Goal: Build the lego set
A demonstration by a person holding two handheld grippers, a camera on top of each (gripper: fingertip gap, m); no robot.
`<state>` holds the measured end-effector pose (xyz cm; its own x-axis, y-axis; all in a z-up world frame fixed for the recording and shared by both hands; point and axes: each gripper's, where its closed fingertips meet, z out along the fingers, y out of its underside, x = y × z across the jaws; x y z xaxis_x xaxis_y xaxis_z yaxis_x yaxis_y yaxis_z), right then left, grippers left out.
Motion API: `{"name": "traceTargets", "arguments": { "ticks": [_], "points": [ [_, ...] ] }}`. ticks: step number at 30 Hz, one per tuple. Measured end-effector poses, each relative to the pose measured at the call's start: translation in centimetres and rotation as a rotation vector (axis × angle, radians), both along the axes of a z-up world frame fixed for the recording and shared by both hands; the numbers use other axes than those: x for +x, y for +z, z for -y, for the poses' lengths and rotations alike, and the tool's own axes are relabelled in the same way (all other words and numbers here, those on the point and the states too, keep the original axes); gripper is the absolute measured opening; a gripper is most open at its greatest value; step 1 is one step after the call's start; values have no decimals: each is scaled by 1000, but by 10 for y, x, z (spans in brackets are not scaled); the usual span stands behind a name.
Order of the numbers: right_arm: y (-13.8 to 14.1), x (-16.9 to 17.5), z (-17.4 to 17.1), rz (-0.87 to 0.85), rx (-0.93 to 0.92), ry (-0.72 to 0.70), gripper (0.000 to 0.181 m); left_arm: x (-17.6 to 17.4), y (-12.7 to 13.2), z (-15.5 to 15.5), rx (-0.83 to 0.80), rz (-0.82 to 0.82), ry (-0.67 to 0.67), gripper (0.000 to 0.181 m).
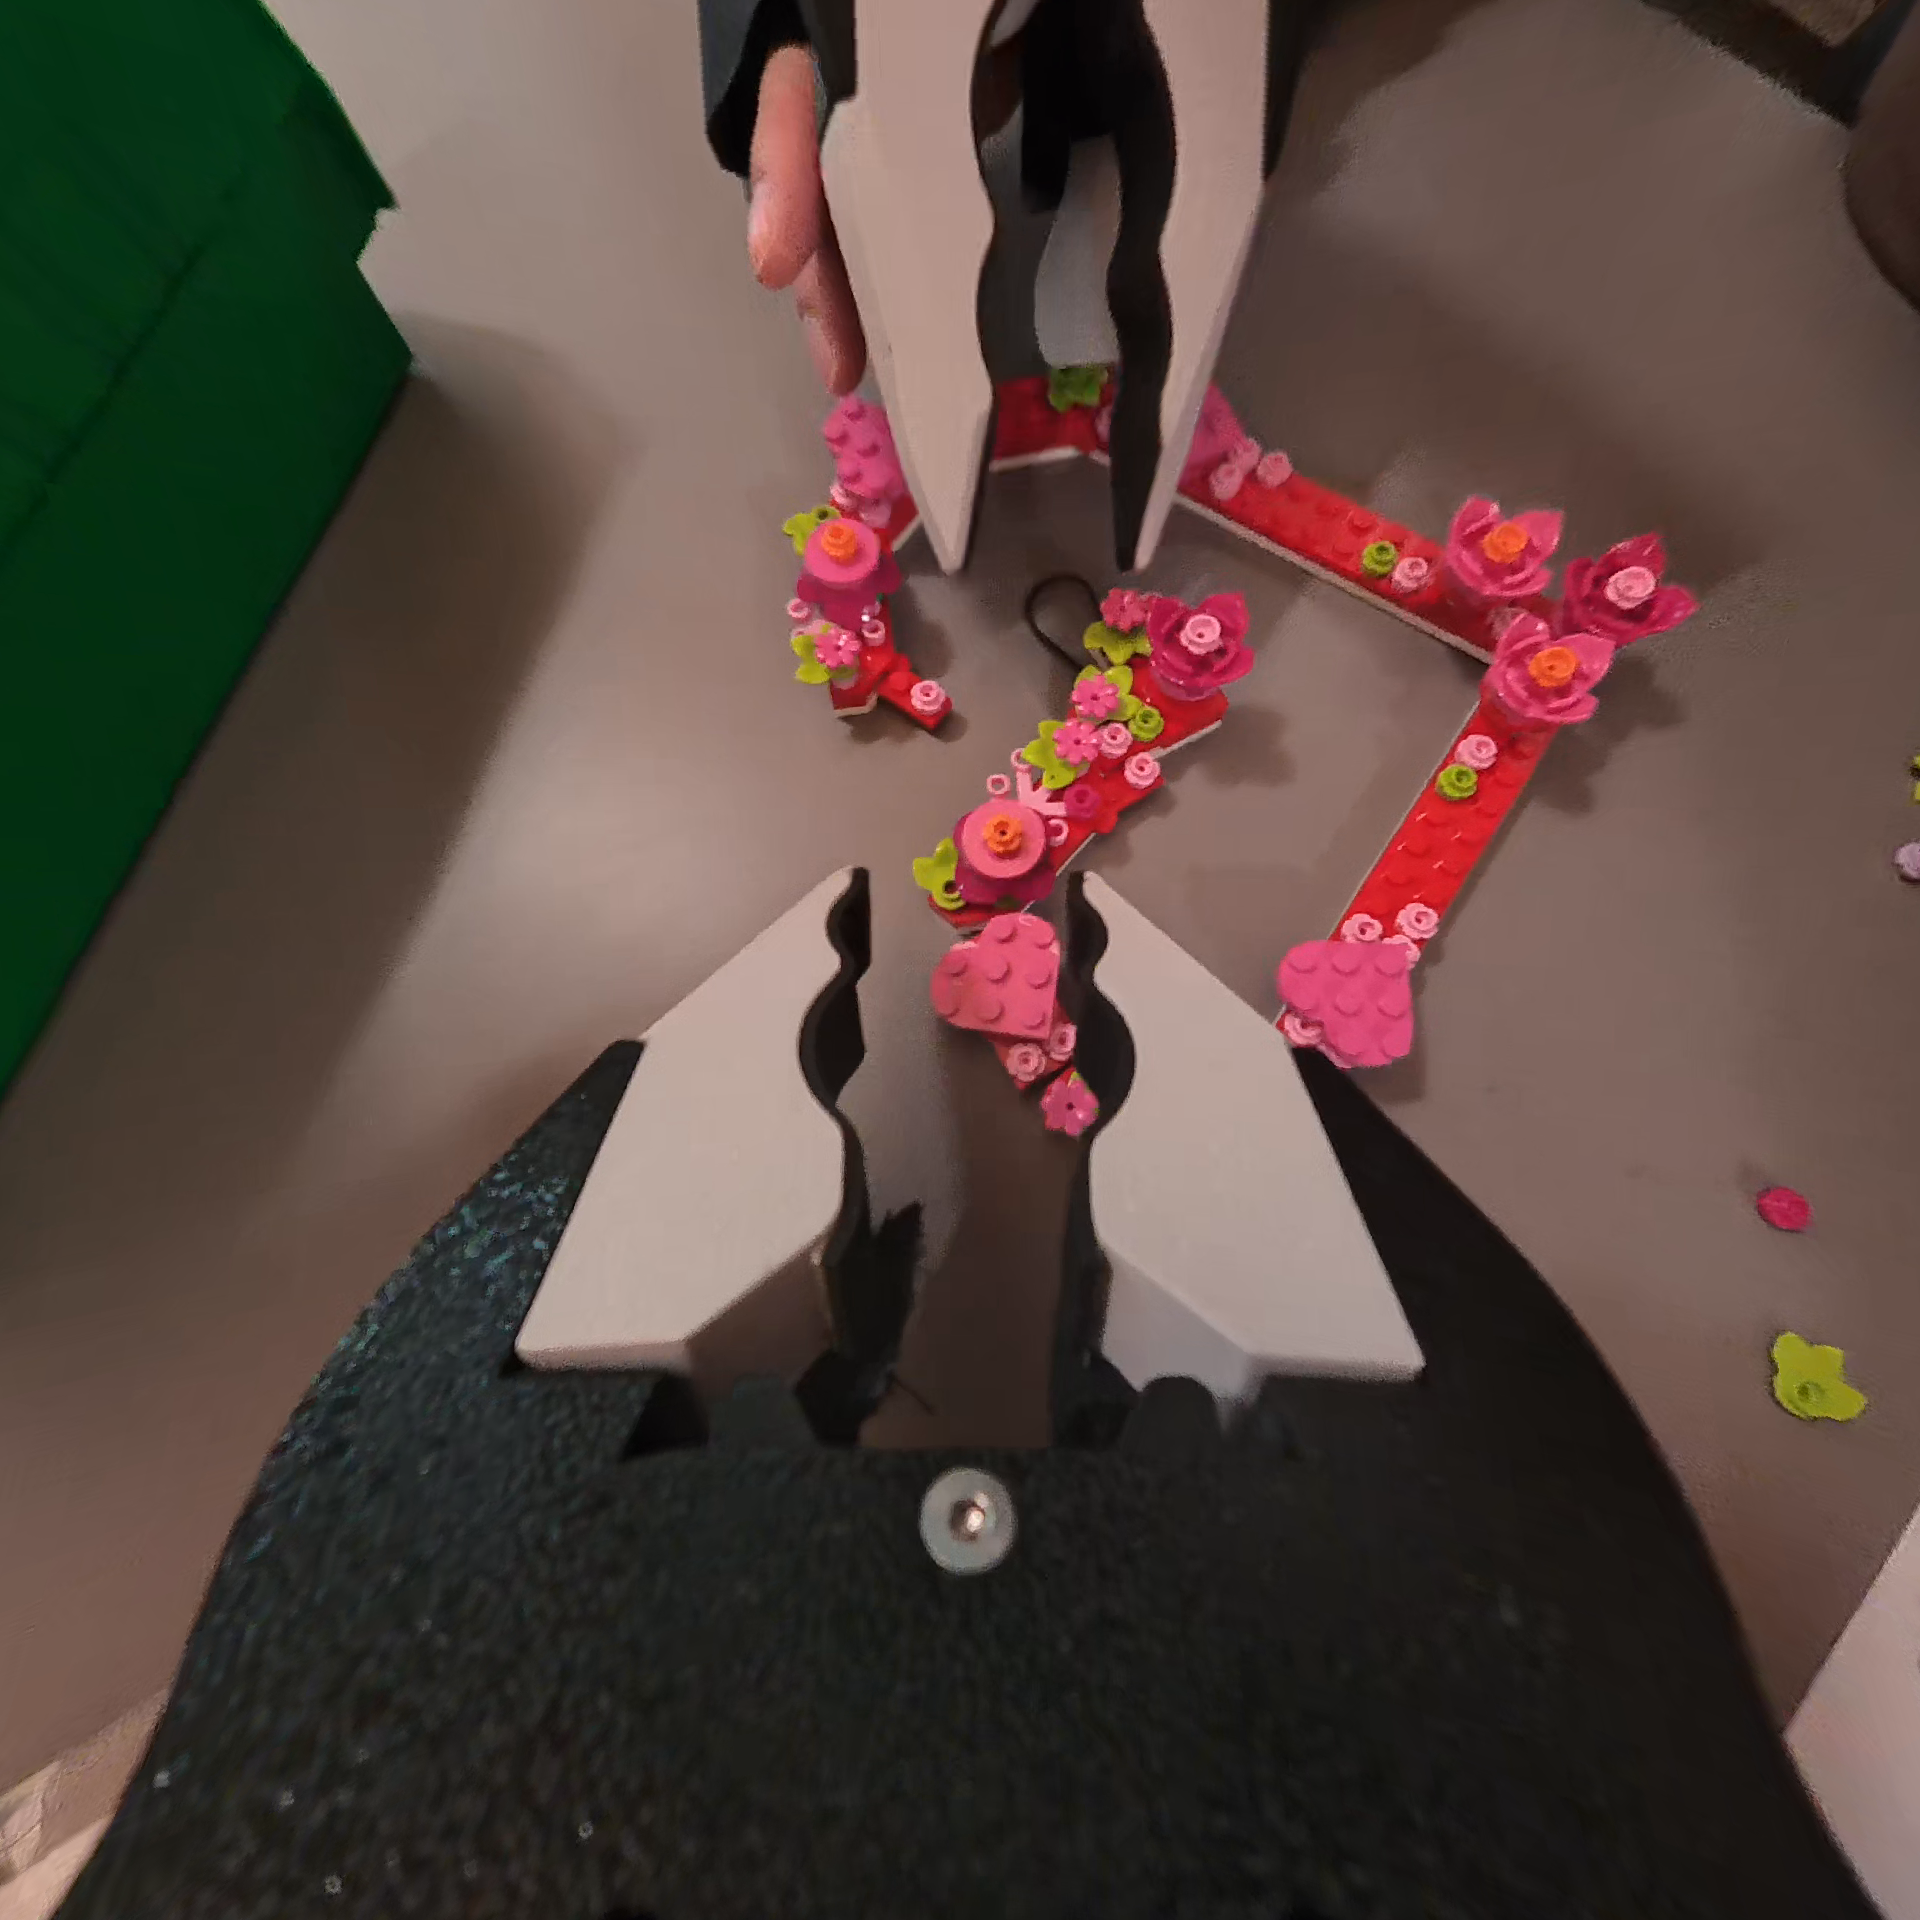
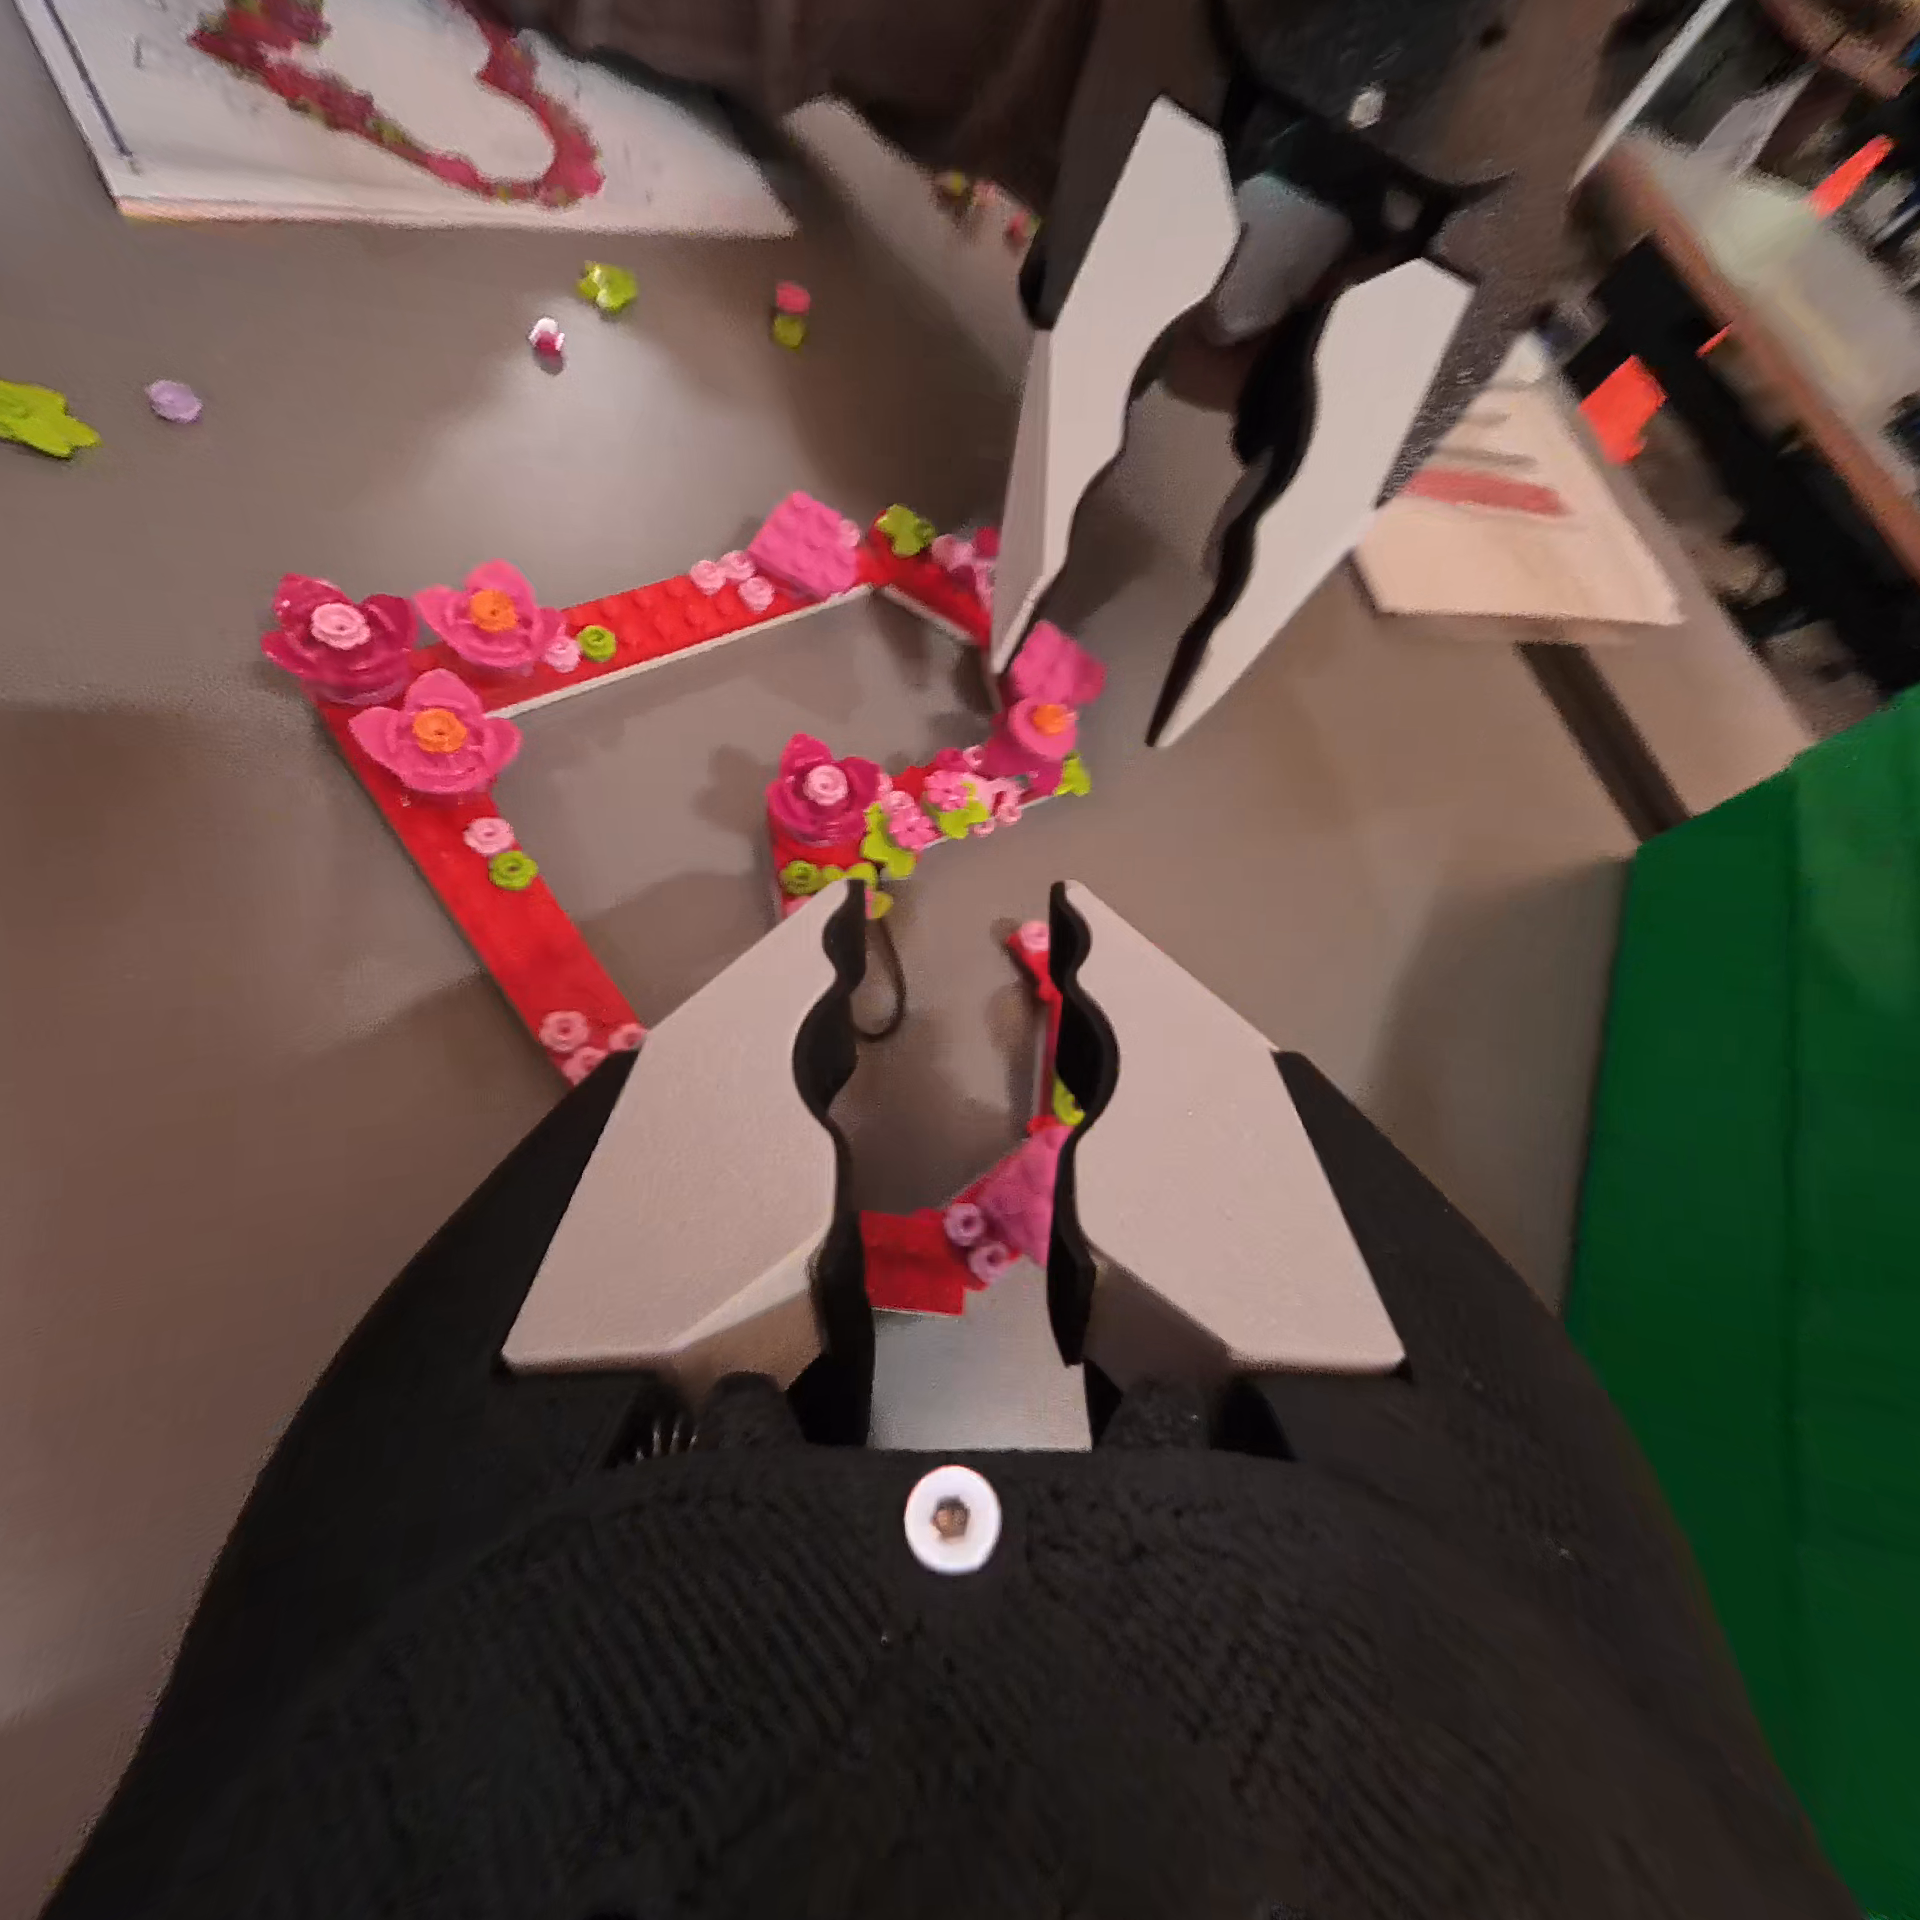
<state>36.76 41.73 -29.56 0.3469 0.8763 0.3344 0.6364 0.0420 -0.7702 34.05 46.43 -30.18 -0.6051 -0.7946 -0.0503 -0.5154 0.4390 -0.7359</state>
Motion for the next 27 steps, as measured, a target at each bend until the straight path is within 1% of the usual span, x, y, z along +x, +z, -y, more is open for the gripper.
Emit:
{"name": "traceTargets", "arguments": {
  "ticks": [3,6,8,11,14,17,23,27],
  "points": [
    [20,11,-14,-113,114,-39,34,-2,15,-4,-38,44,16,39],
    [44,28,-32,-226,293,-132,34,-3,29,1,-102,69,13,47],
    [60,42,-43,-289,440,-214,33,-2,31,5,-105,71,6,54],
    [70,59,-52,-324,568,-310,31,-1,24,9,-67,59,-9,62],
    [68,65,-59,-318,593,-345,29,-1,18,14,-52,43,-24,70],
    [64,66,-62,-300,594,-351,28,1,16,21,-53,47,-42,76],
    [67,70,-63,-275,649,-376,31,3,11,25,8,51,-61,77],
    [66,72,-65,-262,652,-390,30,2,3,17,35,22,-37,77]
  ]
}}
